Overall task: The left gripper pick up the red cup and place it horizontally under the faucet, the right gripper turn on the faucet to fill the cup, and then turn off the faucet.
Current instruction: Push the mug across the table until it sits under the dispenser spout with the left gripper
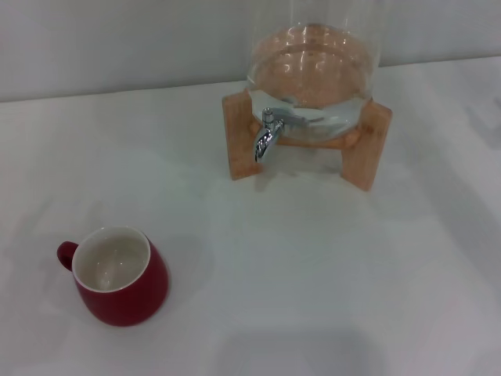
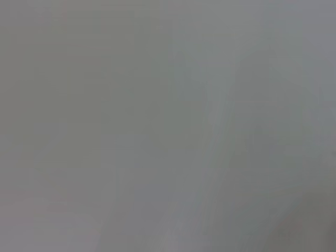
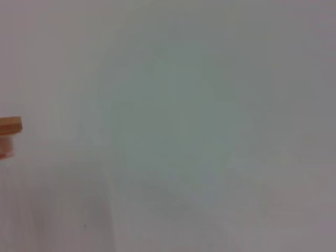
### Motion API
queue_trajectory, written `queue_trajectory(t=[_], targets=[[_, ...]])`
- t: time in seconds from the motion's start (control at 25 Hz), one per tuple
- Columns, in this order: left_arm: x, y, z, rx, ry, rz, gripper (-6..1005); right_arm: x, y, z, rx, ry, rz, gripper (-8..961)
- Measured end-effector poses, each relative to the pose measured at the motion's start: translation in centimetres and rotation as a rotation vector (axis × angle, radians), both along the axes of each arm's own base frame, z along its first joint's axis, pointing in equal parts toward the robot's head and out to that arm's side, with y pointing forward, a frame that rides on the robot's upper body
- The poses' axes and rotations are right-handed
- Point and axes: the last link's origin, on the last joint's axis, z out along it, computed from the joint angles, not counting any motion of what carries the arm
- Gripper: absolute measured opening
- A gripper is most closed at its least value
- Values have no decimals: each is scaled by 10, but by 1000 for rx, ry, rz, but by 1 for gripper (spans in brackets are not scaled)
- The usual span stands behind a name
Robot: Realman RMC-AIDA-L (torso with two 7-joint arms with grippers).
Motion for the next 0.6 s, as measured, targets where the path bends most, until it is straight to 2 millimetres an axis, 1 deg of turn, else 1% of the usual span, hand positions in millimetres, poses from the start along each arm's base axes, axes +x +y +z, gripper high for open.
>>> queue_trajectory(t=[0.6], targets=[[0, 0, -1, -7, 2, 0, 710, 0, 0, 0, 1, 0, -1, 632]])
